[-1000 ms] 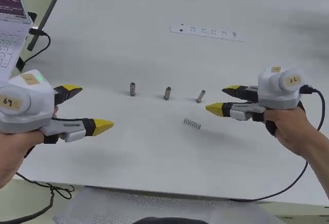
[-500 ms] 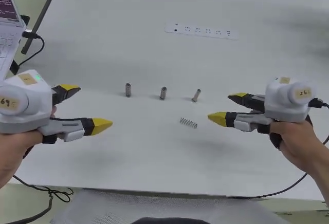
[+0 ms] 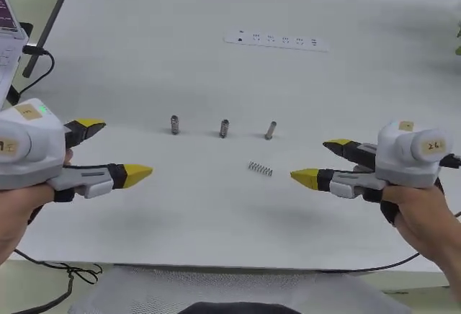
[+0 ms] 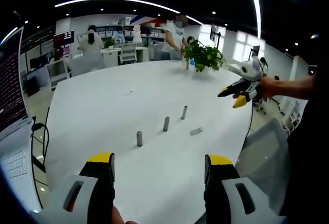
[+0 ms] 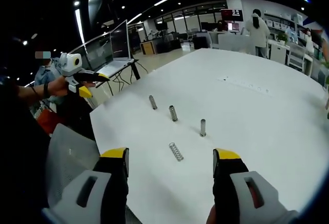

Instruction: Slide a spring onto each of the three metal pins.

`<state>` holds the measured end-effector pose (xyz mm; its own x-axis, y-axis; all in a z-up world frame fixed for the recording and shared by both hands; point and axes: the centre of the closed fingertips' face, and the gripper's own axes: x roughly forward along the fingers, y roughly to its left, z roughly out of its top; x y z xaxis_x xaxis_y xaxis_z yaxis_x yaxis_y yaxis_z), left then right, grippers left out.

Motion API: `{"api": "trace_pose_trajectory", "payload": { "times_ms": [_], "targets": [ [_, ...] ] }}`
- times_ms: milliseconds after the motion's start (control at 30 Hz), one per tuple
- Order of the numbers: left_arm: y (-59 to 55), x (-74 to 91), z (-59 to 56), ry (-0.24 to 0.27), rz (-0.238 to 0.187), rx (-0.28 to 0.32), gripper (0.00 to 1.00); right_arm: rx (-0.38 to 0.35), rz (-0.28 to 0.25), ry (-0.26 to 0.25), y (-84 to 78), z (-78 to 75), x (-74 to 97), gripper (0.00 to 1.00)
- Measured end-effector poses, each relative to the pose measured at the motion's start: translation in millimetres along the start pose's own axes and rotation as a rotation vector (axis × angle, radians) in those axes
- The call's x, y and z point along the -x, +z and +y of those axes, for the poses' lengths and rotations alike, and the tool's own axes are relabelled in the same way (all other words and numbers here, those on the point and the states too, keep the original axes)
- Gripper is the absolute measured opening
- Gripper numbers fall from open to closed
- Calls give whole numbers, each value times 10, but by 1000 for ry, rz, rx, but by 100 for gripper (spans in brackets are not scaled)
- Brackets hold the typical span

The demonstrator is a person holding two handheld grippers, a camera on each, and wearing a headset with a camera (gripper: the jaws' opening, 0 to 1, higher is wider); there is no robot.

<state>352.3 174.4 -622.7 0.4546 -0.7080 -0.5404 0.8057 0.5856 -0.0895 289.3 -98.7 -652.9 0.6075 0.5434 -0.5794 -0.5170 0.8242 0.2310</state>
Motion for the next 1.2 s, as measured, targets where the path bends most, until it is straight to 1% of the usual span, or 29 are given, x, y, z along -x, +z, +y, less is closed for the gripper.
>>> {"api": "trace_pose_trajectory", "payload": {
  "times_ms": [133, 267, 367, 533, 667, 967, 1200],
  "targets": [
    [-12, 7, 5, 2, 1, 1, 67, -15, -11, -13, -38, 29, 64, 67],
    [-18, 5, -6, 0, 1, 0, 67, -14, -2, -23, -95, 45, 108, 68],
    [-17, 4, -17, -1, 1, 0, 67, -20, -9, -26, -105, 38, 134, 69],
    [-10, -5, -34, -6, 0, -3, 68, -18, -1, -27, -129, 55, 144, 70],
    [-6, -9, -36, -7, 1, -4, 68, -18, -6, -26, -117, 53, 144, 71],
    [6, -36, -50, -16, 6, -14, 67, -14, 0, -23, -126, 24, 131, 71],
    [19, -137, -129, -46, 23, -37, 67, -8, 12, -24, -155, 19, 135, 71]
  ]
}}
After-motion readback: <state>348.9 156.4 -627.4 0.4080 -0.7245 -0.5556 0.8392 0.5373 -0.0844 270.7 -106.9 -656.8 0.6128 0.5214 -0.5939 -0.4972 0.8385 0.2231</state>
